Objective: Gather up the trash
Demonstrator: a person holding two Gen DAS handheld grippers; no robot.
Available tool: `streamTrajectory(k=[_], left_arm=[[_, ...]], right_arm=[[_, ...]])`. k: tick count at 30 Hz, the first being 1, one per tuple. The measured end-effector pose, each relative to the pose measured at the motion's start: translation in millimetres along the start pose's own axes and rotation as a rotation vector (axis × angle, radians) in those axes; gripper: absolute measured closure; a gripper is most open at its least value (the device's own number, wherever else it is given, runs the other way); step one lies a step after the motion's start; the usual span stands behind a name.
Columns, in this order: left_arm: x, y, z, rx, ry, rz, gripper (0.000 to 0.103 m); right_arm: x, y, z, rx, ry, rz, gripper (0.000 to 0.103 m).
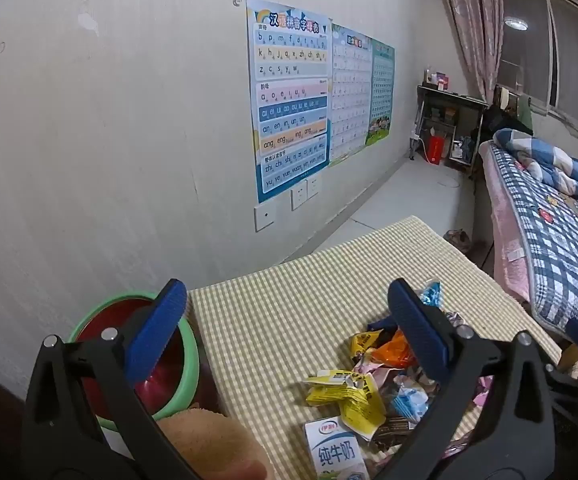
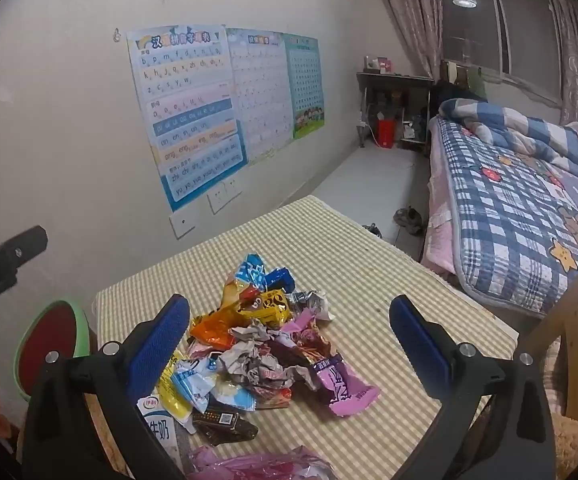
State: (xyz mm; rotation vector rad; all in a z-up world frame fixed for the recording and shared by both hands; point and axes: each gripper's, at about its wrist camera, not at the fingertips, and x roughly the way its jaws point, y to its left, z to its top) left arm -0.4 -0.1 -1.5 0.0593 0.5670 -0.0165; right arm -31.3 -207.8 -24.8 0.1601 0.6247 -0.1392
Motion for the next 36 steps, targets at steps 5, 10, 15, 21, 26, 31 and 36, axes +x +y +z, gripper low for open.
streamTrajectory(k=[5, 10, 15, 21, 26, 31, 36], left_arm=[[0, 0, -1, -0.010, 0.014, -0.008, 0.004], [4, 3, -4, -0.023, 0.028, -0.009, 0.004], [3, 4, -2, -0.029, 0.038, -0.006, 0.004], [1, 2, 0, -0.019, 0.023, 0.011, 0.004], [-2, 2, -1, -0.026, 0.018, -0.005, 0.004], [-5, 1, 1, -0.020, 0.010, 0.012, 0.004], [-4, 2, 1, -0.026, 0.013, 0.008, 0.004]], right_arm=[[-5, 4, -2, -0.025, -0.009, 0.006, 0.007], [-15, 2, -8, -0.034, -0.005, 0.008, 0.007], [2, 3, -1, -0.030, 0.021, -0.011, 0.007], [1, 6, -3, -0.039, 0.016, -0.011, 0.007], [2, 7, -3, -0.041, 0.020, -0.013, 0.007], [3, 7, -4, -0.041, 0.020, -0.013, 0.007], [3, 7, -4, -0.043, 0.019, -0.013, 0.007]])
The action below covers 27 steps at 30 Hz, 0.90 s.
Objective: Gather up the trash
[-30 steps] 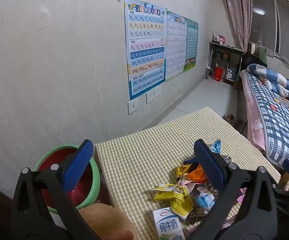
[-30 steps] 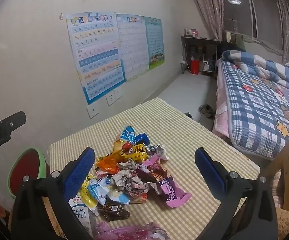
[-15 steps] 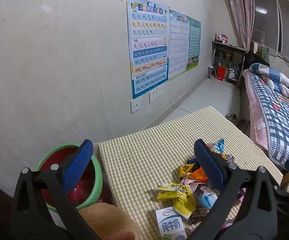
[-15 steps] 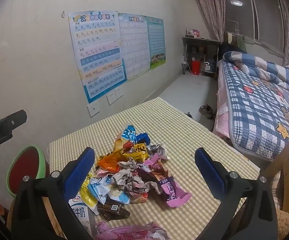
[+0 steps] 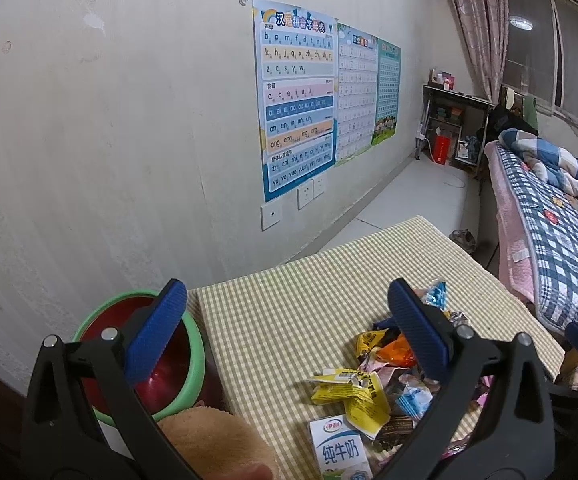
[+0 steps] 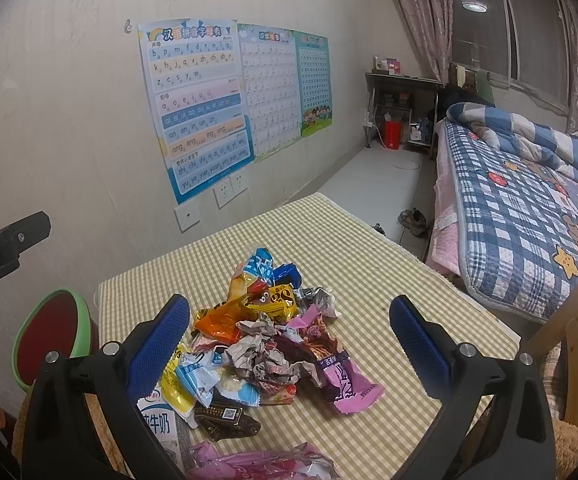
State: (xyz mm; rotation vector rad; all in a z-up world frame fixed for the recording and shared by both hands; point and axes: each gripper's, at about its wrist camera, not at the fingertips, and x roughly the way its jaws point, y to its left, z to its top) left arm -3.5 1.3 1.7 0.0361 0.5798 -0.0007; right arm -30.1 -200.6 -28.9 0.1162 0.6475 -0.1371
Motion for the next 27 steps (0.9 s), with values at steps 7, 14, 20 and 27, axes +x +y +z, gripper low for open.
streamTrajectory(k=[7, 14, 20, 27], left_arm=[[0.0, 0.6, -0.2, 0.001, -0.001, 0.004, 0.004], [-0.3, 2.7, 0.5, 0.000, -0.001, 0.007, 0.004], [0.5, 3.6, 0.7, -0.003, 0.002, 0.010, 0.004], [1.0, 4.1, 0.2, -0.002, 0.004, 0.013, 0.004]], right_arm=[[-0.1, 0.8, -1.3, 0.000, 0.001, -0.001, 0.007], [0.1, 1.1, -2.6, -0.003, 0.004, 0.000, 0.007], [1.6, 1.4, -3.7, -0.002, 0.006, -0.001, 0.007], [2.2, 1.9, -3.6, -0.001, 0.006, -0.001, 0.007]])
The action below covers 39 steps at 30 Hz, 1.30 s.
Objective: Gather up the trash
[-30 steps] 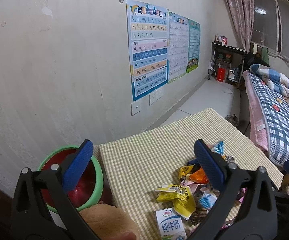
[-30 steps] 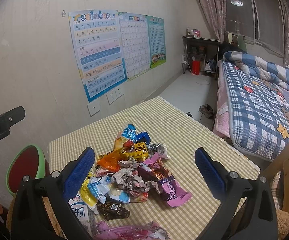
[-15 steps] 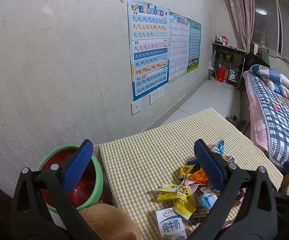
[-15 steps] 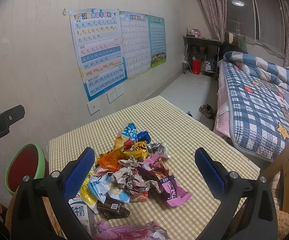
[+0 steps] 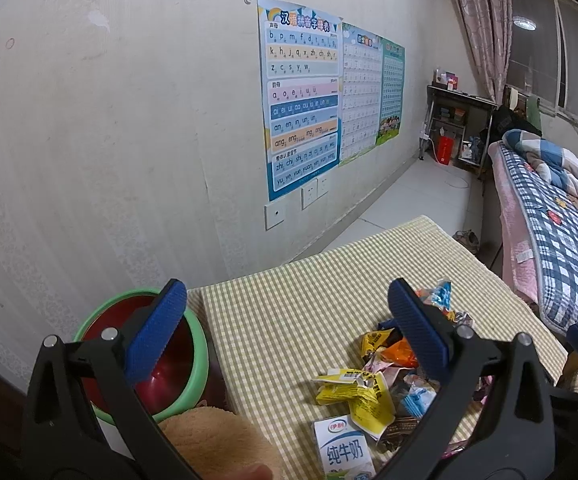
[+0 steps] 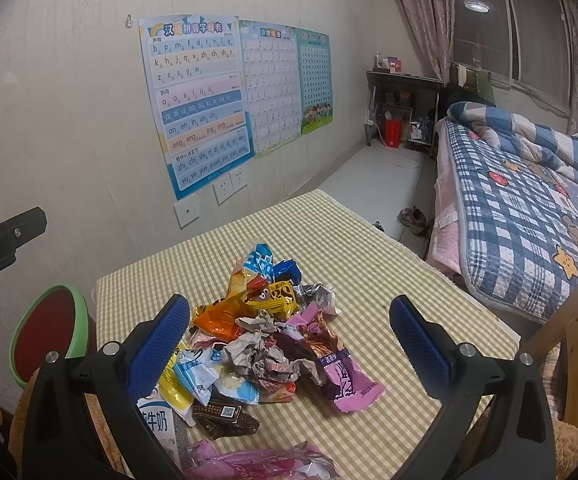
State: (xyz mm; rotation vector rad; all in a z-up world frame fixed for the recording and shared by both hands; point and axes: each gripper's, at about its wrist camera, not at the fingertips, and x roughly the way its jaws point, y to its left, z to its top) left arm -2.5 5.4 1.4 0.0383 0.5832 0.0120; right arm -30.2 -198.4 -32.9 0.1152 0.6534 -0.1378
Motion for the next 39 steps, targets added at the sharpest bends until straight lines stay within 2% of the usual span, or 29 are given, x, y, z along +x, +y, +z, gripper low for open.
streamTrajectory(k=[30, 34, 37, 39], left_arm=[[-1, 6, 2, -0.010, 0.000, 0.015, 0.004], [2, 9, -2, 0.004, -0.053, 0.029, 0.004], [5, 17, -13, -0.004, -0.097, -0.038, 0.004], [17, 18, -26, 0.030, -0.034, -0.087, 0.004]], right_arm=[[0, -1, -1, -0.010, 0.005, -0.005, 0.007], [3, -6, -2, -0.009, 0.012, -0.026, 0.007], [12, -18, -3, 0.007, 0.058, -0.019, 0.007], [21, -24, -6, 0.018, 0.115, 0.001, 0.007]])
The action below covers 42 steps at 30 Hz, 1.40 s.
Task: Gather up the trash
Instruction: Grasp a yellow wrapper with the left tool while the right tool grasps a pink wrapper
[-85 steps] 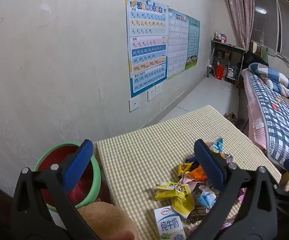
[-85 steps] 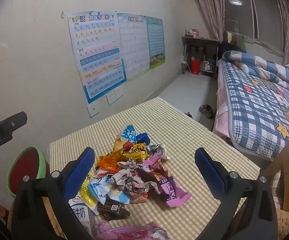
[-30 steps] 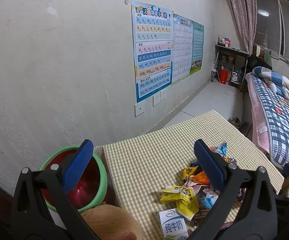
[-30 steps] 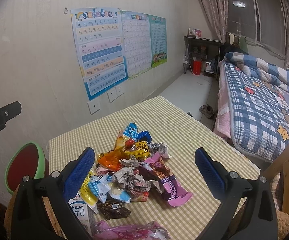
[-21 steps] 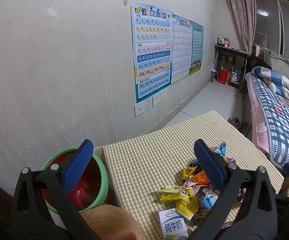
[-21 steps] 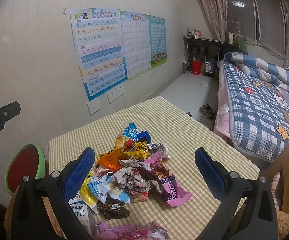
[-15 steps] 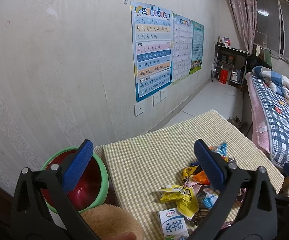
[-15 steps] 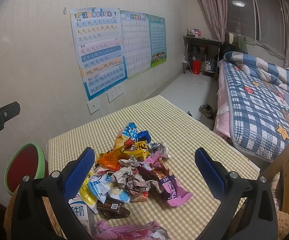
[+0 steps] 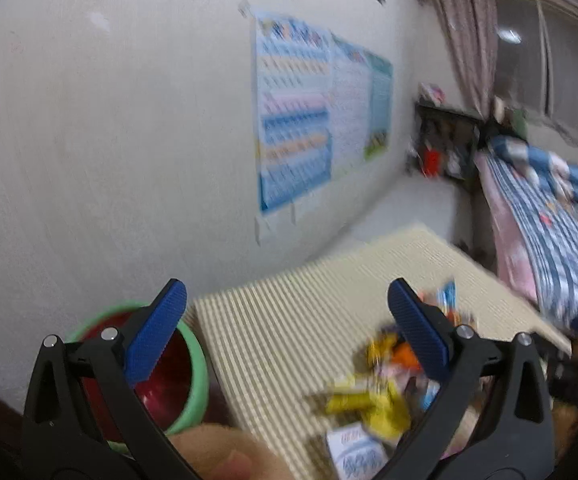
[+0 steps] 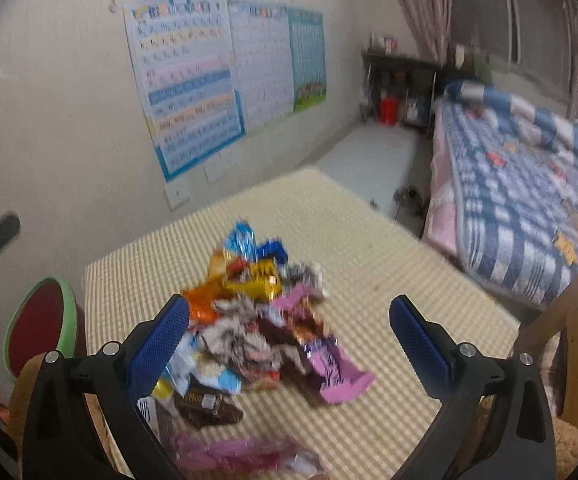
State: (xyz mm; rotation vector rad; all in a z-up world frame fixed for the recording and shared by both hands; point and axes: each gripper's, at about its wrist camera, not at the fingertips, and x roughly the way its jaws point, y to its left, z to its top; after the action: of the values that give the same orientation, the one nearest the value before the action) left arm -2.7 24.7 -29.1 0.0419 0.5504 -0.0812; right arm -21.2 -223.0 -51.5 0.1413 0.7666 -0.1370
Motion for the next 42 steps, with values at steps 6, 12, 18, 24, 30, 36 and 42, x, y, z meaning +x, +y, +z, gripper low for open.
streamTrajectory(k=[6, 12, 18, 24, 30, 36, 42], left_arm=[[41, -18, -40, 0.095, 0.181, 0.008, 0.004], [99, -43, -66, 0.138, 0.417, -0.153, 0.005], [132, -62, -91, 0.142, 0.553, -0.230, 0.026], [121, -55, -87, 0.077, 0.549, -0.315, 0.040], [95, -49, -71, 0.074, 0.475, -0.332, 0.042], [80, -33, -64, 0.045, 0.438, -0.323, 0.042], [76, -19, -58, 0.021, 0.407, -0.307, 0.042]], right_arm=[[15, -10, -9, 0.041, 0.105, 0.039, 0.007], [18, -26, -7, 0.136, 0.154, 0.113, 0.007], [28, -22, -10, 0.126, 0.217, 0.200, 0.017], [41, -23, -16, 0.125, 0.269, 0.198, 0.022], [74, -53, -24, 0.225, 0.318, 0.123, 0.022], [112, -64, -28, 0.281, 0.370, 0.146, 0.032], [118, -58, -33, 0.286, 0.413, 0.170, 0.069]])
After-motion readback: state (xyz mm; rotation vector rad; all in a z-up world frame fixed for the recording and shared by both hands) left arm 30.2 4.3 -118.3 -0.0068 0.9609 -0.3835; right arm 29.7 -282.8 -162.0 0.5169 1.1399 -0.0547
